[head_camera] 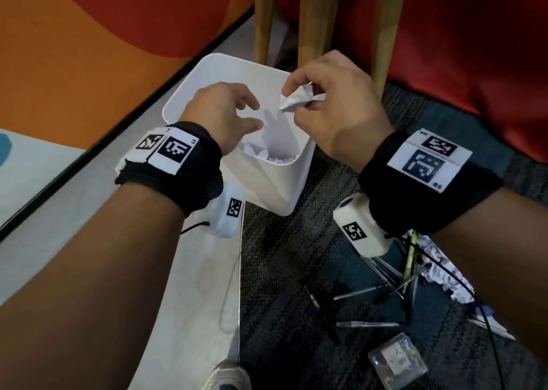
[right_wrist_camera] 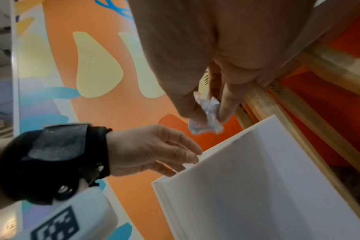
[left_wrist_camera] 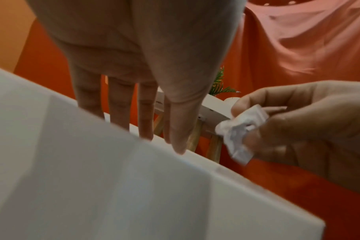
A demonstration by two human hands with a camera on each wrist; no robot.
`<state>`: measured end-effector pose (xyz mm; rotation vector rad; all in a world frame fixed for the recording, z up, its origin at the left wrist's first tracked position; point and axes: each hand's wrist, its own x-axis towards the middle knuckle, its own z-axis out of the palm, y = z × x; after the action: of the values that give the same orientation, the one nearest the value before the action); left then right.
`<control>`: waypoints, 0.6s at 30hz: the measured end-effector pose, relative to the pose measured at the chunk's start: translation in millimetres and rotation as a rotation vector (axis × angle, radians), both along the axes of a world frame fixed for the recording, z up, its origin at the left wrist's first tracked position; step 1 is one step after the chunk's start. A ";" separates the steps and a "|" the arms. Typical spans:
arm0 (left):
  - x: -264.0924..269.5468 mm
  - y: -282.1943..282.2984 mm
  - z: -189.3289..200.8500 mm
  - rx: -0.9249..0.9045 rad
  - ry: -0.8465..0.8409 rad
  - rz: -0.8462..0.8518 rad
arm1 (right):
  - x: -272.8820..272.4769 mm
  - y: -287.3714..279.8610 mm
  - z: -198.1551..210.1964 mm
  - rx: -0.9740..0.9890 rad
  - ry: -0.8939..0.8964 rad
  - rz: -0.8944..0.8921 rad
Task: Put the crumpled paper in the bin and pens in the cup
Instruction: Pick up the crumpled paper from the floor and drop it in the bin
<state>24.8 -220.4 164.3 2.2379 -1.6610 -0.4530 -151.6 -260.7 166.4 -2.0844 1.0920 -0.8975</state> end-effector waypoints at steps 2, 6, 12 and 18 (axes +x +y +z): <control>-1.9 -1.1 7.7 -0.054 0.020 0.005 | 0.1 -0.4 -1.9 0.028 0.128 0.073; -22.6 -2.3 25.7 -0.202 0.003 -0.069 | -25.2 4.3 -5.5 0.078 0.099 0.055; -78.9 9.2 26.5 -0.263 0.171 -0.223 | -132.9 16.1 -49.7 0.145 -0.010 -0.208; -147.6 22.6 -7.6 -0.090 0.100 -0.550 | -261.2 67.9 -124.2 0.393 0.304 -0.464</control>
<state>-122.8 -197.7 156.7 1.6429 -2.1827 -0.5896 -412.8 -192.8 42.2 -1.6980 1.8016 -0.5101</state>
